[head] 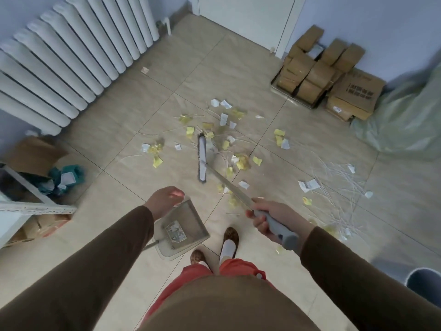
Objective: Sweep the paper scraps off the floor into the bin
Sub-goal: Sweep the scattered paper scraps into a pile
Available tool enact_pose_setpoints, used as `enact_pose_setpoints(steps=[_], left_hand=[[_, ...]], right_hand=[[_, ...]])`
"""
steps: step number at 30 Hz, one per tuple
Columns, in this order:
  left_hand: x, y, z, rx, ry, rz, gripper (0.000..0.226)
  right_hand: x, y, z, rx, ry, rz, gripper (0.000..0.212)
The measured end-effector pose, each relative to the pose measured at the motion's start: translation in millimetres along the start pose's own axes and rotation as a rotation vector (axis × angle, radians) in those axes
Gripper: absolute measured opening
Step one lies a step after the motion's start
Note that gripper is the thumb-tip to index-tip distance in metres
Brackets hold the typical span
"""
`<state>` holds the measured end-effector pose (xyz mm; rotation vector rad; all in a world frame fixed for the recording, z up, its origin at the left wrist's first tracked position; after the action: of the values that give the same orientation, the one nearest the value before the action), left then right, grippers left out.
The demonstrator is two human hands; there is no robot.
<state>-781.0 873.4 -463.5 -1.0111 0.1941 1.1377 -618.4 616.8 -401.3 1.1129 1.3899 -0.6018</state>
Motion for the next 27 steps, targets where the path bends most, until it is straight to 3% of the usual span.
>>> enact_pose_setpoints(steps=[6,14,17,22,27], left_hand=[[-19,34,-18,0.013,0.124,0.047,0.029],[-21,52,10,-0.031,0.046,0.004,0.016],[-19,60,12,-0.046,0.040,0.024,0.016],[-4,68,6,-0.089,0.098,0.104,0.019],[31,60,29,-0.123,0.046,0.157,0.015]], right_hand=[[33,-14,-49,0.125,0.142,-0.161,0.015],[53,-15,-66,0.078,-0.039,-0.041,0.029],[31,-19,-65,0.032,-0.029,-0.028,0.022],[28,9,-110,0.002,0.118,-0.060,0.020],[81,36,-221,-0.020,0.298,-0.174,0.007]])
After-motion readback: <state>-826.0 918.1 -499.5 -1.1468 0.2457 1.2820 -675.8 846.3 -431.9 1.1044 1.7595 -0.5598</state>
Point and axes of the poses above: each hand's wrist, its own x-axis towards the middle knuckle, its own z-axis out of the back of the hand, y = z × x, the point moved 8 cm from there along x, towards the middle knuckle, and after that the axes turned 12 degrees about -y, right-handed, at the moved point
